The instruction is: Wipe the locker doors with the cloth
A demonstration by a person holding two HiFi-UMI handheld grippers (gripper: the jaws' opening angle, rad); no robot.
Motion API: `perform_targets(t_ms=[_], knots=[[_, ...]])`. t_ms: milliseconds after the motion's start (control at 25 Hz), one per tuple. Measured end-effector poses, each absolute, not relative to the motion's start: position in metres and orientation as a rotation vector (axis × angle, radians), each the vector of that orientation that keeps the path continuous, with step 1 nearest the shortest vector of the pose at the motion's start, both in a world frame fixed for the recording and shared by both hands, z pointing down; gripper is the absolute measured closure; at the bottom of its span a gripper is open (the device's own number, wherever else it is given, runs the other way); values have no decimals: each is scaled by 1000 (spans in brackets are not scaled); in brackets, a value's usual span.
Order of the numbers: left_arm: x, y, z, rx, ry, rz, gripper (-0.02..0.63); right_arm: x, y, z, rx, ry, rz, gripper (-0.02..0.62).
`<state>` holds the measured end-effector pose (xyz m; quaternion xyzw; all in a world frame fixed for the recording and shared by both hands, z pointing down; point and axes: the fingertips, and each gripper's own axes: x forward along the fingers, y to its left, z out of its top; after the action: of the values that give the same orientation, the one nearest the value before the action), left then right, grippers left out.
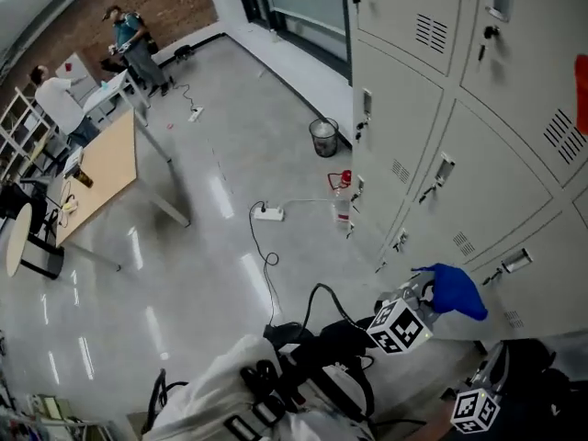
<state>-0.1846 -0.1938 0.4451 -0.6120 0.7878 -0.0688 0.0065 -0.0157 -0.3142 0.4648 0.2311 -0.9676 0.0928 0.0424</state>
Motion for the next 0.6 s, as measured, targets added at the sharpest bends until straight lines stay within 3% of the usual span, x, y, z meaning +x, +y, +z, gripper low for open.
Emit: perform_targets(t_ms=[600], knots=[[-339,103,425,-1818,2558,-189,575,-163,-55,464,638,-2973,290,597]])
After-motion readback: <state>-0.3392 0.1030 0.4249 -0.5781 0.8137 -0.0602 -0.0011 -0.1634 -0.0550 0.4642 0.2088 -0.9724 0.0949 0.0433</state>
